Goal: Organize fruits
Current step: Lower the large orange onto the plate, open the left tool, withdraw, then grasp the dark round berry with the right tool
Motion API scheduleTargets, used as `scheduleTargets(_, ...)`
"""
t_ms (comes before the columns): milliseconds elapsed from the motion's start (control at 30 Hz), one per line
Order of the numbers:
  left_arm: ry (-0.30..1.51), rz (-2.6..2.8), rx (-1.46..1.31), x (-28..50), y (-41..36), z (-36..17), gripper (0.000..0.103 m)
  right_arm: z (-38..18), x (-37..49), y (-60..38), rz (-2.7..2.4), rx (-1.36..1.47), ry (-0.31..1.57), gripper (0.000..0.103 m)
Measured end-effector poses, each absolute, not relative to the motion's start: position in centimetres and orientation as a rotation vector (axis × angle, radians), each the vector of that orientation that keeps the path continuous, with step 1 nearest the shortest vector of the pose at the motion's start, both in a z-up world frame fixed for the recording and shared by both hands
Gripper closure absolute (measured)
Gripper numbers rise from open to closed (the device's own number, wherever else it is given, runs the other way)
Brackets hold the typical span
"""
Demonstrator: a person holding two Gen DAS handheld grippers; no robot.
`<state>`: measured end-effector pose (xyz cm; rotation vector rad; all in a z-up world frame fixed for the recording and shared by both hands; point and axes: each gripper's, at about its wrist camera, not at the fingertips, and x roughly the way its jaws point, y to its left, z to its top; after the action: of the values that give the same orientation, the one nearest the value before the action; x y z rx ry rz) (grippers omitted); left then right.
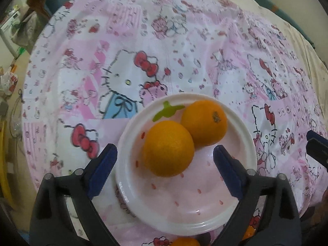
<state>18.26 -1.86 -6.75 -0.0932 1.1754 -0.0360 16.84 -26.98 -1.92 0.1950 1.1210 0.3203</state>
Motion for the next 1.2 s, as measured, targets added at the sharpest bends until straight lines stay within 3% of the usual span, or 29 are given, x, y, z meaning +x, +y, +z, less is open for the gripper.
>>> scheduleTargets(600,1.037,-0.017,-0.116,11.1,-0.6,-0.3,0.01,-0.5,13.4,-27.2,0.373,0.198,1.119,0.024)
scheduleTargets(1200,1.048,0.005,-0.161,6.3,-0.1,-0.5,0.01,-5.1,11.5,-28.9,0.31,0.229,1.285,0.024)
